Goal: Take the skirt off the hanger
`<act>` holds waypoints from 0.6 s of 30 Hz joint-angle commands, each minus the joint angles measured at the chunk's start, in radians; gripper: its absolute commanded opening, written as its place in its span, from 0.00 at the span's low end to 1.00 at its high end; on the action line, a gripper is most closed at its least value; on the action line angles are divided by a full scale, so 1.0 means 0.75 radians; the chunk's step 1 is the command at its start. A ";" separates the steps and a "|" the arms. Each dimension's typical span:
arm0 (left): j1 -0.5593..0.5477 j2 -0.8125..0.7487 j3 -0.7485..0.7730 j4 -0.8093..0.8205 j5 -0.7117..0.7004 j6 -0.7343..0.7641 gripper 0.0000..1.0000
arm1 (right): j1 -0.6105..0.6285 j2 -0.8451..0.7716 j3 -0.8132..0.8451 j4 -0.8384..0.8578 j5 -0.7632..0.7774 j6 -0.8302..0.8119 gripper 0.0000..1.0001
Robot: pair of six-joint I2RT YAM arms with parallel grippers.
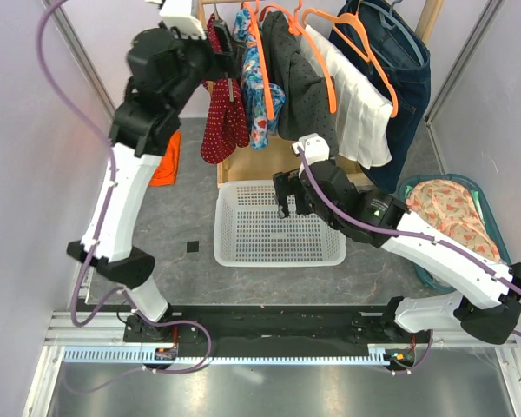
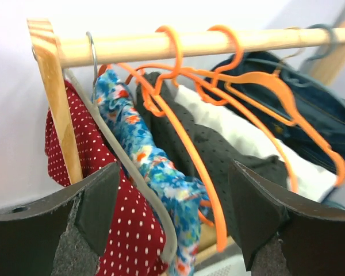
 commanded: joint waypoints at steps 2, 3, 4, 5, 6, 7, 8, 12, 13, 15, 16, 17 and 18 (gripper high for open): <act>-0.020 0.132 0.073 0.086 -0.286 0.018 0.82 | 0.006 -0.027 -0.048 0.074 -0.031 0.046 0.98; -0.020 0.155 0.077 0.094 -0.298 0.023 0.82 | 0.006 -0.027 -0.053 0.076 -0.025 0.050 0.98; -0.020 0.165 0.079 0.102 -0.310 0.027 0.82 | 0.006 -0.025 -0.057 0.074 -0.019 0.052 0.98; -0.020 0.175 0.083 0.106 -0.316 0.027 0.81 | 0.006 -0.023 -0.057 0.076 -0.018 0.052 0.98; -0.020 0.185 0.092 0.114 -0.323 0.029 0.81 | 0.004 -0.018 -0.055 0.076 -0.020 0.048 0.98; -0.020 0.204 0.096 0.116 -0.349 0.031 0.79 | 0.006 -0.018 -0.053 0.076 -0.023 0.048 0.98; -0.020 0.208 0.096 0.118 -0.357 0.035 0.79 | 0.006 -0.014 -0.051 0.076 -0.025 0.050 0.98; -0.017 0.218 0.067 0.120 -0.396 0.039 0.69 | 0.008 -0.016 -0.051 0.072 -0.008 0.057 0.98; -0.017 0.218 0.061 0.118 -0.402 0.041 0.65 | 0.006 -0.020 -0.053 0.070 -0.006 0.057 0.98; -0.017 0.216 0.039 0.120 -0.411 0.047 0.50 | 0.006 -0.025 -0.057 0.070 -0.004 0.059 0.98; -0.017 0.216 0.030 0.118 -0.411 0.049 0.45 | 0.006 -0.029 -0.057 0.070 0.008 0.063 0.98; -0.017 0.214 0.014 0.116 -0.406 0.049 0.41 | 0.008 -0.031 -0.057 0.067 0.010 0.065 0.98; -0.017 0.212 0.010 0.116 -0.394 0.053 0.36 | 0.006 -0.033 -0.059 0.067 0.014 0.065 0.98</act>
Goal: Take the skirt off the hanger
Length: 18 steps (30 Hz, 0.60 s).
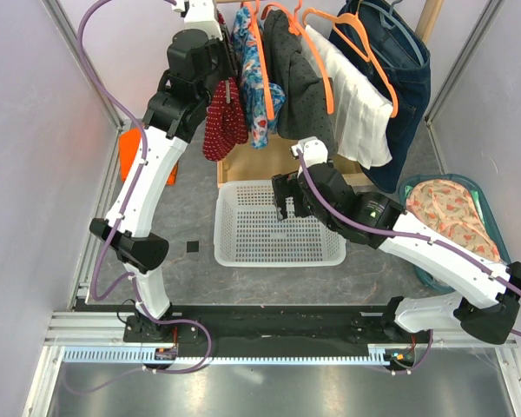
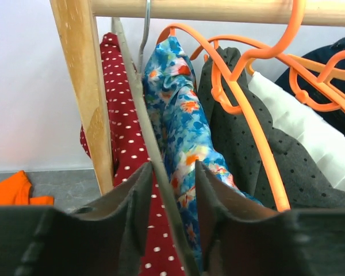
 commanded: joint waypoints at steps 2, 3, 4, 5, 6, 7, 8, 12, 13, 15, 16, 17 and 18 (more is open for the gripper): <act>0.001 -0.018 -0.021 0.054 -0.030 0.038 0.31 | 0.008 -0.035 -0.001 0.030 0.041 0.029 0.98; 0.001 -0.020 -0.025 0.054 -0.026 0.040 0.28 | 0.008 -0.039 0.001 0.030 0.041 0.031 0.98; 0.001 -0.020 -0.027 0.050 -0.024 0.042 0.26 | 0.006 -0.045 0.003 0.030 0.045 0.031 0.98; 0.001 -0.024 -0.033 0.050 -0.022 0.042 0.24 | 0.006 -0.047 0.003 0.030 0.047 0.029 0.98; 0.003 -0.026 -0.040 0.048 -0.020 0.046 0.19 | 0.006 -0.049 0.005 0.030 0.049 0.029 0.98; 0.001 -0.028 -0.046 0.048 -0.020 0.048 0.16 | 0.006 -0.057 0.005 0.030 0.054 0.031 0.98; 0.003 -0.032 -0.058 0.048 -0.018 0.050 0.08 | 0.006 -0.059 0.005 0.030 0.056 0.031 0.98; 0.009 -0.036 -0.070 0.044 0.021 0.058 0.02 | 0.006 -0.063 -0.001 0.030 0.060 0.033 0.98; 0.009 -0.034 -0.068 0.042 0.023 0.058 0.02 | 0.004 -0.063 -0.001 0.030 0.060 0.035 0.98; 0.009 -0.042 -0.068 0.039 0.041 0.060 0.02 | 0.006 -0.063 -0.011 0.034 0.060 0.043 0.98; 0.011 -0.042 -0.064 0.044 0.046 0.062 0.02 | 0.006 -0.061 -0.014 0.036 0.058 0.043 0.98; 0.011 -0.044 -0.050 0.044 0.056 0.064 0.02 | 0.004 -0.061 -0.018 0.040 0.058 0.043 0.98; 0.013 -0.044 -0.038 0.046 0.084 0.070 0.02 | 0.006 -0.061 -0.030 0.044 0.058 0.045 0.98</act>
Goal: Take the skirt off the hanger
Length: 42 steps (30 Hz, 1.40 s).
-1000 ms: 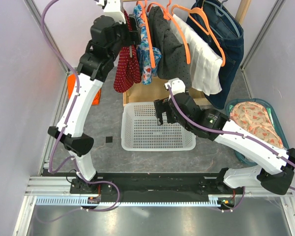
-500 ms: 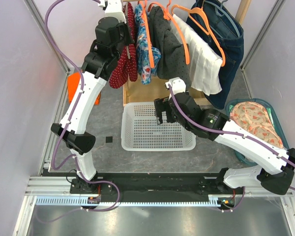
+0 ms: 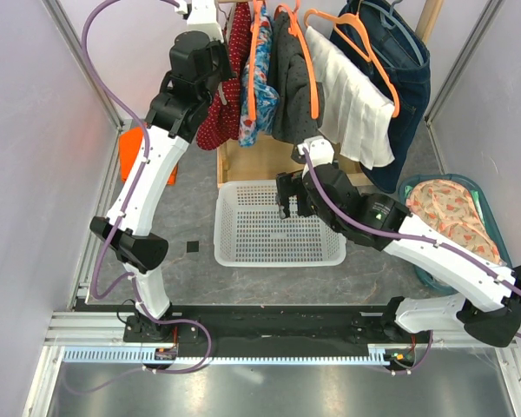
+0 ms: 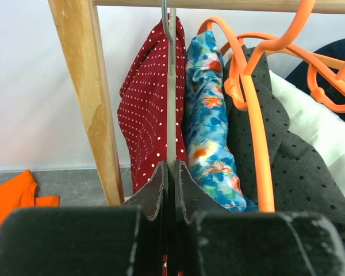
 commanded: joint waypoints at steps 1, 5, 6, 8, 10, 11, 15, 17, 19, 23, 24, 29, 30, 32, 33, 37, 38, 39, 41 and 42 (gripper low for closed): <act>0.002 -0.043 0.053 0.004 0.108 0.056 0.02 | 0.006 -0.026 -0.031 0.049 0.027 0.022 0.98; 0.002 -0.051 0.160 0.021 0.241 0.122 0.02 | 0.004 -0.026 -0.051 0.059 0.027 0.024 0.98; 0.002 -0.053 0.182 0.021 0.256 0.136 0.02 | 0.006 -0.026 -0.055 0.064 0.029 0.024 0.98; 0.002 -0.075 0.227 0.019 0.288 0.169 0.02 | 0.008 -0.030 -0.062 0.066 0.029 0.024 0.98; 0.002 -0.116 0.223 0.025 0.289 0.177 0.02 | 0.006 -0.040 -0.072 0.080 0.025 0.026 0.98; 0.002 -0.133 0.215 0.029 0.278 0.179 0.02 | 0.006 -0.046 -0.082 0.084 0.025 0.026 0.98; 0.002 -0.204 0.162 0.037 0.254 0.179 0.02 | 0.006 -0.056 -0.094 0.090 0.020 0.028 0.98; 0.002 -0.257 0.111 0.039 0.225 0.222 0.02 | 0.006 -0.063 -0.096 0.092 0.018 0.030 0.98; 0.004 -0.306 0.022 0.037 0.197 0.241 0.02 | 0.006 -0.071 -0.098 0.088 0.018 0.030 0.98; 0.004 -0.484 -0.204 0.011 0.176 0.277 0.02 | 0.006 -0.095 -0.096 0.088 0.027 0.028 0.98; 0.004 -0.555 -0.241 -0.006 0.180 0.286 0.02 | 0.006 -0.097 -0.094 0.090 0.029 0.030 0.98; 0.000 -0.787 -0.468 -0.181 0.237 0.327 0.02 | 0.006 -0.099 -0.070 0.184 -0.030 0.036 0.98; 0.002 -0.822 -0.490 -0.210 0.246 0.327 0.02 | 0.006 -0.099 -0.072 0.213 -0.053 0.034 0.98; 0.002 -0.908 -0.486 -0.282 0.272 0.322 0.02 | 0.006 -0.097 -0.088 0.327 -0.149 0.032 0.98; 0.002 -0.932 -0.462 -0.345 0.284 0.314 0.02 | 0.008 -0.095 -0.100 0.376 -0.190 0.034 0.98; 0.002 -1.004 -0.360 -0.501 0.386 0.227 0.02 | 0.006 -0.063 -0.176 0.654 -0.427 0.110 0.98; 0.002 -1.016 -0.343 -0.517 0.397 0.212 0.02 | 0.006 -0.040 -0.184 0.766 -0.523 0.136 0.98; 0.000 -1.022 -0.333 -0.535 0.405 0.202 0.02 | 0.006 -0.026 -0.192 0.824 -0.564 0.169 0.98; 0.004 -1.037 -0.339 -0.536 0.428 0.194 0.02 | 0.006 0.007 -0.239 1.021 -0.680 0.271 0.98; 0.004 -1.037 -0.335 -0.540 0.432 0.194 0.02 | 0.006 0.017 -0.260 1.092 -0.711 0.302 0.98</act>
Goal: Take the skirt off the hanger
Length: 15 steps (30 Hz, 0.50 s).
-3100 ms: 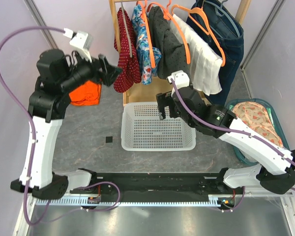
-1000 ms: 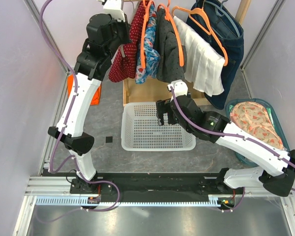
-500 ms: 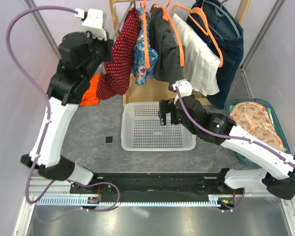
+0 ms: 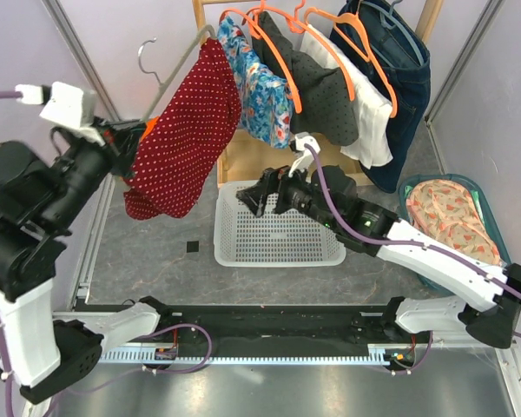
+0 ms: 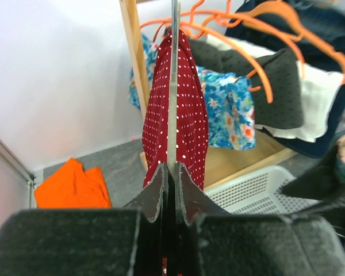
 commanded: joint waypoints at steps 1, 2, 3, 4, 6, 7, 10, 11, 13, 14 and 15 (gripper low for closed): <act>-0.004 -0.007 0.046 0.020 0.092 -0.048 0.02 | 0.006 0.075 -0.108 0.518 -0.306 0.210 0.98; -0.004 -0.003 0.049 0.018 0.099 -0.048 0.02 | 0.006 0.089 -0.123 0.636 -0.322 0.271 0.98; -0.004 0.001 0.057 0.018 0.107 -0.048 0.02 | 0.006 0.099 -0.135 0.684 -0.351 0.292 0.98; -0.002 0.005 0.059 0.018 0.119 -0.048 0.02 | 0.006 0.122 -0.156 0.735 -0.361 0.320 0.98; -0.002 0.017 0.063 0.018 0.123 -0.048 0.02 | 0.006 0.142 -0.170 0.868 -0.386 0.377 0.98; -0.002 0.017 0.065 0.018 0.129 -0.084 0.02 | 0.006 0.169 -0.166 0.903 -0.390 0.390 0.98; -0.002 0.027 0.075 0.016 0.138 -0.097 0.02 | 0.008 0.244 -0.117 0.942 -0.408 0.410 0.98; 0.000 0.027 0.083 0.016 0.138 -0.099 0.02 | 0.006 0.267 -0.107 0.948 -0.412 0.414 0.98; 0.000 0.027 0.089 0.014 0.168 -0.099 0.02 | 0.004 0.332 -0.082 0.995 -0.425 0.437 0.98; 0.000 0.027 0.093 0.010 0.170 -0.099 0.02 | 0.006 0.353 -0.074 1.008 -0.427 0.445 0.98; 0.000 0.025 0.096 0.010 0.172 -0.099 0.02 | 0.006 0.379 -0.058 1.014 -0.431 0.453 0.98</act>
